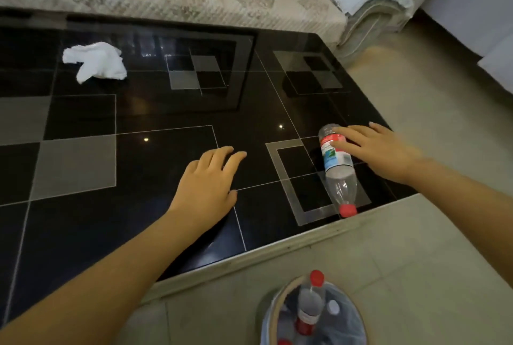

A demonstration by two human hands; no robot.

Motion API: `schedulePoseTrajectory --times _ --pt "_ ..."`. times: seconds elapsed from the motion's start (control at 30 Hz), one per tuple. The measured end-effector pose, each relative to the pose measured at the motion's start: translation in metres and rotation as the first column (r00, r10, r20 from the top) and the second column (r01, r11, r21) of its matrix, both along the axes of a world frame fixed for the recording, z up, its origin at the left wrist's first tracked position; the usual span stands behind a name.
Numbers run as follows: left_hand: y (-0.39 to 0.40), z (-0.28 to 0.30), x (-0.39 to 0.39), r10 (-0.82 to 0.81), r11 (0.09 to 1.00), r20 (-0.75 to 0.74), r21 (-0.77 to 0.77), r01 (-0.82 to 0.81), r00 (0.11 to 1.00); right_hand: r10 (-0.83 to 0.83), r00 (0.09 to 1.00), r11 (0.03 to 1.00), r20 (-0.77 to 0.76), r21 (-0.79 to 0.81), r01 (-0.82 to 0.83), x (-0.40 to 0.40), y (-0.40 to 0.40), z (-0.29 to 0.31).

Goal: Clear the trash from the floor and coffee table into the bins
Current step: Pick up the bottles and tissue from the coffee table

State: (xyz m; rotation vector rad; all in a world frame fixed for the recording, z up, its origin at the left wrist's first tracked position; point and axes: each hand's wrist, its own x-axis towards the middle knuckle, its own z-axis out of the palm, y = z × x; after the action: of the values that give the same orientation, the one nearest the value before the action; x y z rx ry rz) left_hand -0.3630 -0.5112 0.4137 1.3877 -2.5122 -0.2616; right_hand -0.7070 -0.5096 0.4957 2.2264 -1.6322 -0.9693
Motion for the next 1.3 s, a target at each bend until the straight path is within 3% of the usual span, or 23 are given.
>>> schedulePoseTrajectory --times 0.17,0.3,0.53,0.67,0.8,0.97,1.1,1.3 --pt "-0.015 -0.002 -0.034 0.048 0.995 0.033 0.089 -0.051 0.998 0.121 0.991 0.960 -0.051 0.262 -0.103 -0.021 -0.015 -0.034" --pt "-0.021 -0.004 -0.031 0.076 0.982 0.089 0.164 -0.090 0.993 0.243 0.970 0.916 -0.021 0.334 -0.222 -0.015 -0.027 -0.046" --pt "-0.043 0.007 0.017 0.119 0.969 0.193 0.192 -0.156 0.974 0.226 0.954 0.951 0.196 0.166 -0.260 0.018 -0.044 -0.046" --pt "-0.079 0.016 0.062 0.280 0.925 0.202 0.206 -0.320 0.939 0.276 0.875 0.961 0.399 -0.081 -0.266 0.074 -0.046 -0.046" --pt "-0.143 0.029 0.107 0.456 0.856 0.172 0.183 -0.483 0.873 0.223 0.809 0.975 0.544 -0.133 -0.179 0.151 -0.064 -0.037" --pt "-0.236 0.035 0.147 0.576 0.783 0.136 0.194 -0.592 0.806 0.207 0.784 0.978 0.585 -0.139 -0.154 0.218 -0.109 -0.027" --pt "-0.293 0.028 0.167 0.534 0.789 0.211 0.223 -0.572 0.819 0.205 0.797 0.978 0.568 -0.141 -0.151 0.243 -0.148 -0.031" --pt "-0.330 0.005 0.175 0.449 0.766 0.252 0.386 -0.514 0.857 0.186 0.840 0.982 0.509 -0.111 -0.150 0.256 -0.176 -0.048"
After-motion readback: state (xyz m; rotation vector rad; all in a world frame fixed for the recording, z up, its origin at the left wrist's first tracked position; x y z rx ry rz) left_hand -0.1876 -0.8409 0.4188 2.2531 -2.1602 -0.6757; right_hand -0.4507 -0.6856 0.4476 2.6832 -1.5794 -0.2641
